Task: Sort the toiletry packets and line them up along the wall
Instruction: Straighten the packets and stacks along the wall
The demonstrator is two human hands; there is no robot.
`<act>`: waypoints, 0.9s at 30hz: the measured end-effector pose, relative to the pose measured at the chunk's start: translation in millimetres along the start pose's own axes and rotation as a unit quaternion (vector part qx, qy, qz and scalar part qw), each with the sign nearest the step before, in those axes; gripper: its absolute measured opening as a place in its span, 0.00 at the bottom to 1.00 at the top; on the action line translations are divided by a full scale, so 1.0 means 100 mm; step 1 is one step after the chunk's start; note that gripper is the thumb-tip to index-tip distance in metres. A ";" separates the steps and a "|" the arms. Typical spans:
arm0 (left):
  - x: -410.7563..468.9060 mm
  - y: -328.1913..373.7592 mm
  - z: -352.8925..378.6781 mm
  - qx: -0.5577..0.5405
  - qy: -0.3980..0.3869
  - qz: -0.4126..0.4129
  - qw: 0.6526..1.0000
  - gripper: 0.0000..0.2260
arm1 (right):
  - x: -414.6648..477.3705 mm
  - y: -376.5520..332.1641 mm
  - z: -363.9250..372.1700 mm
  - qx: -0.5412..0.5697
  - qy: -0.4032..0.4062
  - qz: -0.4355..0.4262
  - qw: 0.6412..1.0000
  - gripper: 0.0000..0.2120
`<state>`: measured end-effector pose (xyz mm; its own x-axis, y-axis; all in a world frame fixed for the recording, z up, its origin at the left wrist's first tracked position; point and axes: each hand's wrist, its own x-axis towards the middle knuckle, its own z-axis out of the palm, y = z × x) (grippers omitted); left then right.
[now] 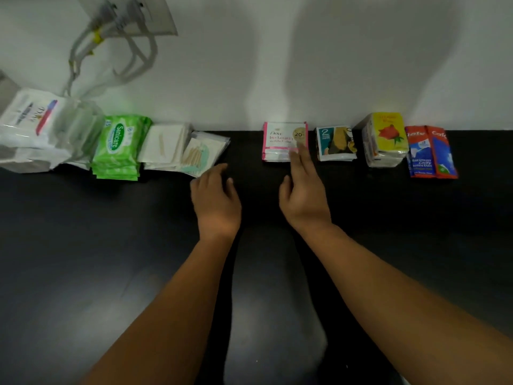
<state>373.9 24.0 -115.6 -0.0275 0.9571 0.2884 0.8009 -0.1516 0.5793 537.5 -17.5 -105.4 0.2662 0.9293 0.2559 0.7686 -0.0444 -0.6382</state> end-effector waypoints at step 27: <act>1.93 -0.54 -0.58 0.353 -0.375 0.363 0.776 0.51 | 0.38 -0.93 1.04 -0.077 -0.106 -0.019 0.991 0.27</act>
<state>290.8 202.3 -47.1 0.7293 0.5969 -0.3344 0.5775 -0.7991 -0.1669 415.3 60.1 -111.5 0.1191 0.9869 0.1093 0.8599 -0.0475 -0.5082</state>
